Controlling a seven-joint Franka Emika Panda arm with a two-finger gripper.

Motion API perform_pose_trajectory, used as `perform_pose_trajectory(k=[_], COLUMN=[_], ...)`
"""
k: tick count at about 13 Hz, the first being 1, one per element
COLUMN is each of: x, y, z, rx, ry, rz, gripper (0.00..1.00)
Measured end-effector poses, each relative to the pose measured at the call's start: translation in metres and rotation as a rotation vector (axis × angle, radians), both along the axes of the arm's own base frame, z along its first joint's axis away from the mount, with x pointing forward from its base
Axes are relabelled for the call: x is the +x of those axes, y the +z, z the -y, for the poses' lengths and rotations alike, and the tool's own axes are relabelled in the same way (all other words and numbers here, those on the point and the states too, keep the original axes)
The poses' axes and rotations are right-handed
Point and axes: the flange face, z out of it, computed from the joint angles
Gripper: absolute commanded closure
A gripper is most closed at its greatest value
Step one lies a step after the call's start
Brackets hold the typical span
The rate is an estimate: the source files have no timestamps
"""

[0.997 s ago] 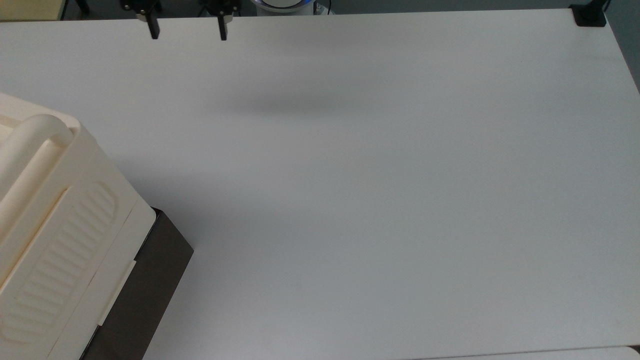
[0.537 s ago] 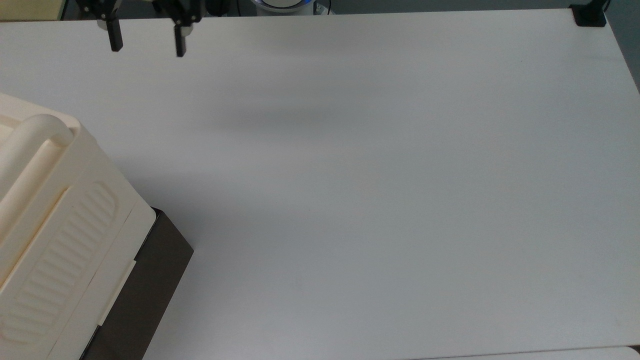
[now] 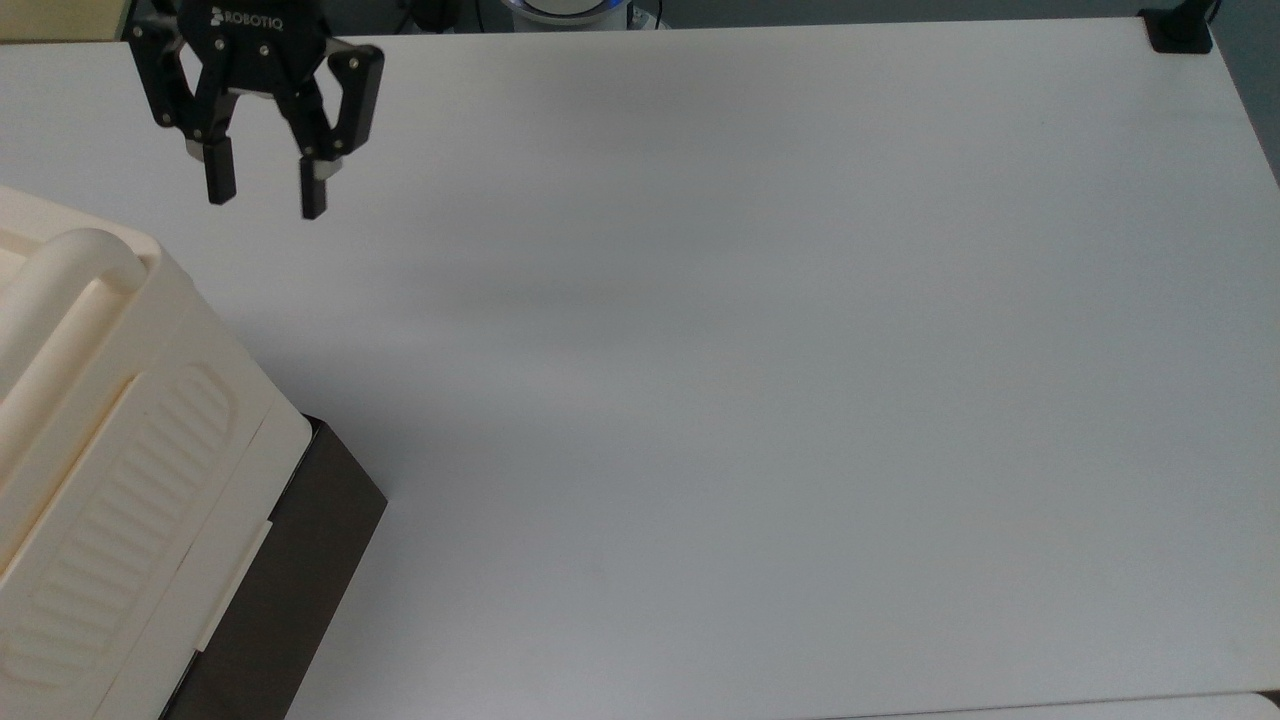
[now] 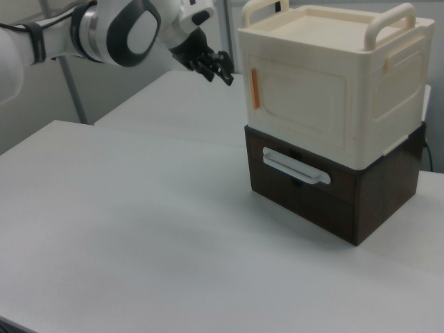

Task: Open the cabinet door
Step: 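Move the open gripper toward the orange handle on the cabinet door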

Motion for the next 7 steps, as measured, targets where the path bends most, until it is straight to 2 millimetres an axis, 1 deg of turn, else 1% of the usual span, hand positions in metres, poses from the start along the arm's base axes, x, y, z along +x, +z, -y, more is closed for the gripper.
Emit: perform_pose_trajectory(k=[4,7], x=[0.010,0.020], y=[-0.001,-0.005], z=[0.020,0.027], rx=[-0.005,-0.012], ry=[-0.044,-0.064], rz=[0.055,0.118], gripper=[0.52,0.51])
